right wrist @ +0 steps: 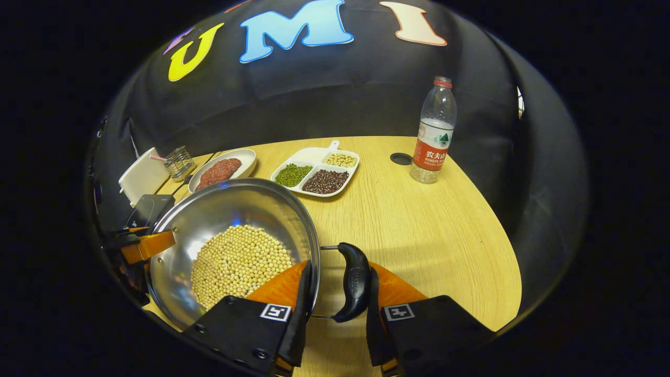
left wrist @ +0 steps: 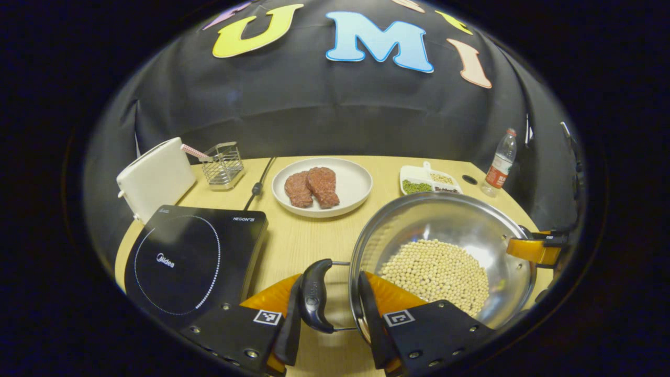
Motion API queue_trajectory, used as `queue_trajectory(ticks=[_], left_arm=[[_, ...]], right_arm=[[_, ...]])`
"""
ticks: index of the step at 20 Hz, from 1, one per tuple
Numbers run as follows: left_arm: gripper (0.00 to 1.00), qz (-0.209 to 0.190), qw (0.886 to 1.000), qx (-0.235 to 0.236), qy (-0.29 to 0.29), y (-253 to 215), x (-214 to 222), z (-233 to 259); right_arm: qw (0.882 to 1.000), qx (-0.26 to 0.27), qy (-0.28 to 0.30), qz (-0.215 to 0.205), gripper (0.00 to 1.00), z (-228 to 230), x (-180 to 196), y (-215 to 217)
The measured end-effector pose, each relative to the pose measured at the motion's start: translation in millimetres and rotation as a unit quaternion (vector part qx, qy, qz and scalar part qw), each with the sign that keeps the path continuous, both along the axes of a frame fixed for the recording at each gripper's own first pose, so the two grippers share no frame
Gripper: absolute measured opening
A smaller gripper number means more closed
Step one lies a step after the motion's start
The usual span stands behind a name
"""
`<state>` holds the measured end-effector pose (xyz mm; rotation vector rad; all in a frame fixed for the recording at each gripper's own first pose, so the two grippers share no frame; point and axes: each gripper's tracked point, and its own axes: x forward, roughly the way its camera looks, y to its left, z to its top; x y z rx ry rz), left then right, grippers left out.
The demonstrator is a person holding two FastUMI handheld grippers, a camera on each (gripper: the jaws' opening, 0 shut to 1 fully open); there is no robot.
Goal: First push the handle of the pot to place it horizontally, then grasp the pot with both hands and set it on the induction cooktop.
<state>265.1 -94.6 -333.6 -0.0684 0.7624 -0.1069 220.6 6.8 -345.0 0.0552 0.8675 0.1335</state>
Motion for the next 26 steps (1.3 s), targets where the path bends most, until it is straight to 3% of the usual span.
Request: queue_trajectory(ticks=[2, 8, 9, 11, 13, 15, 21, 22, 26], left_arm=[[0.55, -0.003, 1.0, -0.002, -0.003, 2.4, 0.8, 4.8], [0.55, -0.018, 1.0, -0.007, -0.016, 21.7, 2.8, 32.5], [0.55, -0.02, 1.0, -0.008, -0.017, 26.9, 2.9, 37.1], [0.53, -0.024, 1.0, -0.007, -0.018, 39.0, -1.6, 44.3], [0.53, -0.027, 0.999, -0.006, -0.022, 53.6, -4.7, 50.8], [0.55, -0.025, 0.999, -0.009, -0.026, 69.3, -6.9, 57.1], [0.55, -0.018, 0.999, -0.011, -0.032, 115.5, -12.0, 70.3], [0.55, -0.017, 0.999, -0.01, -0.032, 122.4, -12.2, 70.7], [0.55, -0.013, 0.999, -0.007, -0.034, 151.3, -11.9, 74.2]], right_arm=[[1.0, -0.002, -0.001, -0.001, 0.46, 4.7, -0.9, 1.3], [1.0, -0.006, -0.01, -0.017, 0.5, 35.4, -11.9, 16.9], [1.0, -0.005, -0.009, -0.02, 0.46, 38.6, -14.8, 21.2], [1.0, -0.003, -0.01, -0.025, 0.5, 45.1, -20.8, 32.0], [0.999, -0.001, -0.013, -0.029, 0.46, 52.2, -25.6, 44.5], [0.999, 0.0, -0.018, -0.029, 0.5, 59.5, -29.7, 58.1], [0.999, 0.003, -0.026, -0.025, 0.46, 75.5, -34.7, 98.8], [0.999, 0.005, -0.026, -0.026, 0.5, 77.1, -34.8, 105.4], [0.999, 0.009, -0.027, -0.024, 0.46, 81.5, -34.8, 132.1]])
